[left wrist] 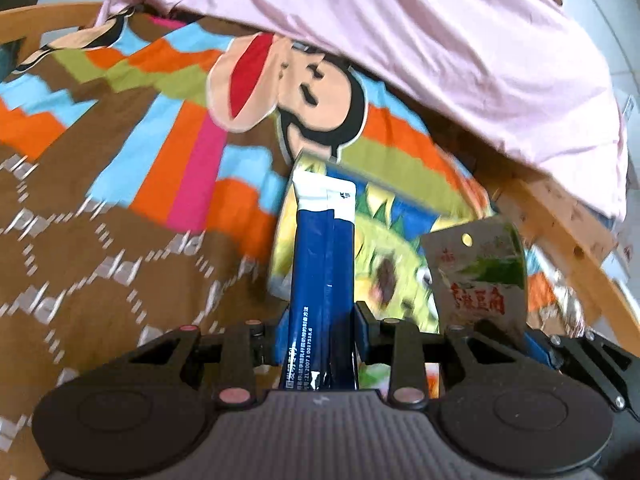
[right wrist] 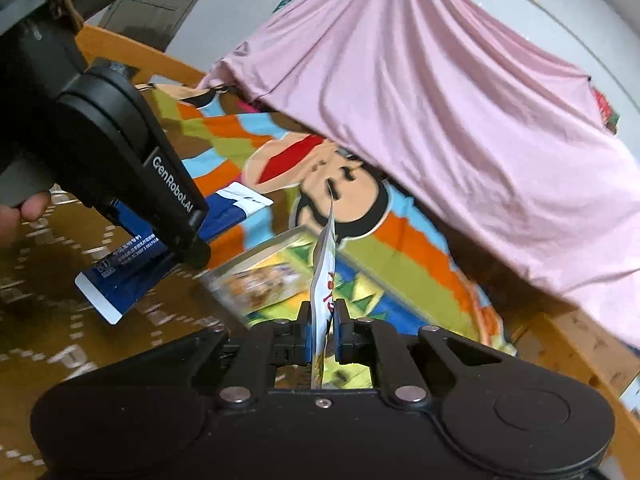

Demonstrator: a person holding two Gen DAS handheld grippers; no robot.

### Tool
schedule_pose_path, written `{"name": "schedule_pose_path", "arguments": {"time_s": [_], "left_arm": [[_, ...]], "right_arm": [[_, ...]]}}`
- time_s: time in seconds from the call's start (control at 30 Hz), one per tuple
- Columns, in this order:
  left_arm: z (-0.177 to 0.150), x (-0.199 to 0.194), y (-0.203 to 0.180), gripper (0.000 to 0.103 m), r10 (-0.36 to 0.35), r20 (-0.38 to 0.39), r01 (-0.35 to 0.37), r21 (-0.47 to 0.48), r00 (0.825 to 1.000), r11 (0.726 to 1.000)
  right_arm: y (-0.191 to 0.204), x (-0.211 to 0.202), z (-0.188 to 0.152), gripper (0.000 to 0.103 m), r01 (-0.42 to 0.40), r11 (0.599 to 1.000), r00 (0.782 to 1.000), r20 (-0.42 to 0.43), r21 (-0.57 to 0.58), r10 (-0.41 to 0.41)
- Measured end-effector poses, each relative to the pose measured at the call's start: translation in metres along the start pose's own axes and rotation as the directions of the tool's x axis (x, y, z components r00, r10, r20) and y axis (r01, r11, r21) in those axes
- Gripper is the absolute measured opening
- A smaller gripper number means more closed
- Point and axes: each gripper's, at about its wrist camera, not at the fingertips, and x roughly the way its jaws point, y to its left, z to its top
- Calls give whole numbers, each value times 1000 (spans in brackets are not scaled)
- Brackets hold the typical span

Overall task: Organize snacks
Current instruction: 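Carry the blue packet with the left tool toward the tray while the right tool carries the white packet, then lower both packets into the metal tray and open both tools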

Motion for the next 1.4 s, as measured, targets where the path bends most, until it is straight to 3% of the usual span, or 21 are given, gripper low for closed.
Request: {"name": "schedule_pose_path", "arguments": {"time_s": [0.17,0.3,0.57,0.9,0.97,1.1,1.17,1.3,1.37,1.4], "left_arm": [[28,34,-17,35,-54,31,54,12,998,998],[40,75,-28,35,-67,-4,67,18,998,998],[46,147,-56,35,-81,-42,83,27,996,996],[26,196,-89,35,6,-112,7,108,994,994],[23,201,-96,36,37,-115,-19,148,993,989],[19,211,-107,38,68,-147,-37,206,987,978],[17,213,-110,39,77,-148,-43,217,986,975],[15,213,-109,64,117,-172,-78,218,978,973],[17,210,-106,68,156,-189,-118,199,969,973],[19,206,-105,70,167,-192,-130,190,967,973]], "right_arm": [[-42,36,-2,9,24,996,1000,9,91,-25],[-78,72,-6,9,36,974,999,12,224,-39],[-131,139,-41,10,-24,858,997,-50,513,58],[-145,167,-76,14,16,800,966,-217,600,143],[-145,169,-79,20,21,802,956,-246,597,158],[-142,169,-85,21,38,817,949,-276,576,150],[-144,169,-88,31,39,812,947,-282,582,156],[-152,167,-92,52,47,794,939,-297,606,171],[-157,167,-94,72,42,788,928,-317,615,197],[-158,165,-94,74,39,789,923,-324,613,207]]}}
